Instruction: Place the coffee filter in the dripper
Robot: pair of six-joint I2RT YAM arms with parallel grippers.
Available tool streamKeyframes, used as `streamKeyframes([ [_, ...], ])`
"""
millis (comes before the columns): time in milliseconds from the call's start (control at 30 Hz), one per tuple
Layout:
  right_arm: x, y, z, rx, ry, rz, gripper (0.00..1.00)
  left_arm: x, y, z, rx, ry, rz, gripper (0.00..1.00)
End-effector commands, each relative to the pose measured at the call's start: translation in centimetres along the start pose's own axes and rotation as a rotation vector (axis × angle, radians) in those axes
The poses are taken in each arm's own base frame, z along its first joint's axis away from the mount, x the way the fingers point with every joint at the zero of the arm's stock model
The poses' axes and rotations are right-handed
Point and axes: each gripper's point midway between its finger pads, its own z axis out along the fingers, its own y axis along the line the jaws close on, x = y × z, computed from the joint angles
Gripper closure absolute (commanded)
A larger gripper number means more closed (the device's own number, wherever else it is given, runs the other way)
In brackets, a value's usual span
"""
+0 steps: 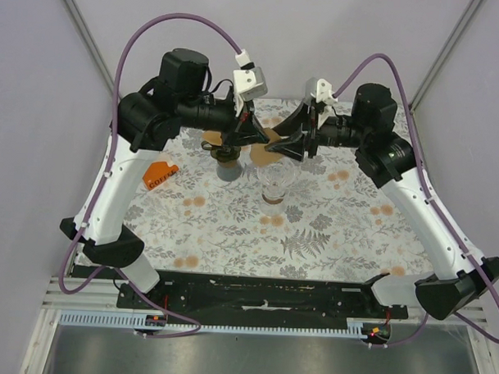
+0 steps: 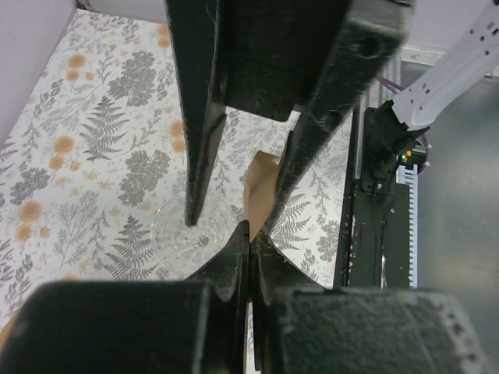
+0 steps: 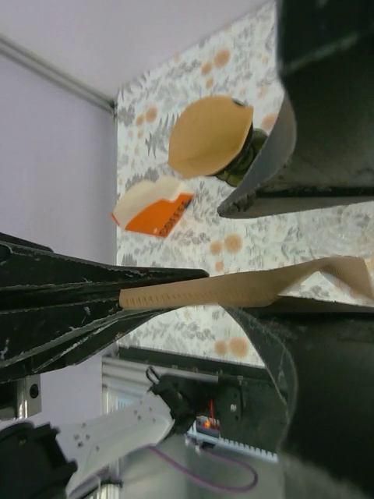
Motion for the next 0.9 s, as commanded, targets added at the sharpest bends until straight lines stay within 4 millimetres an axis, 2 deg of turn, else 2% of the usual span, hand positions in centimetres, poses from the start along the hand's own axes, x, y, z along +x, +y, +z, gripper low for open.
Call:
streamKeyframes([
  [0,-2.4,2.6,-0.3,-0.143,-0.048,-0.016,0.67,-0.4,-2.6,-1.0,0.118,-0.029,0.059,0.98],
  [67,-2.0,3.1,-0.5,-0.172,-0.041,-0.020,0.90,-0.5,-3.0,-1.2,0.131,-0.029,0.063,0.97],
  [100,-1.7,3.4,-0.7,-0.190,-0.037,-0.016,0.99,-0.5,-3.1,-1.4,0.130,-0.028,0.072,0.91],
  [200,-1.3,4.1,-1.8,-0.235,-0.039,-0.003,1.00,0.0,-3.5,-2.3,0.121,-0.006,0.116,0.66],
  [267,-1.2,4.5,-2.2,-0.266,-0.041,0.010,1.00,0.1,-3.4,-2.8,0.099,0.002,0.133,0.60],
  [367,-1.1,4.8,-2.3,-0.284,-0.037,0.014,1.00,0.0,-3.2,-3.3,0.066,0.004,0.148,0.61],
  [533,-0.8,4.6,-2.2,-0.282,-0.026,0.029,1.00,-1.1,-2.6,-3.7,0.014,-0.023,0.153,0.69],
  [733,-1.0,4.8,-2.4,-0.282,-0.027,0.028,1.00,-0.7,-1.5,-3.1,-0.024,-0.008,0.124,0.80],
  [867,-1.0,4.9,-2.4,-0.283,-0.027,0.029,1.00,-0.9,-1.2,-3.0,-0.033,-0.013,0.122,0.81],
])
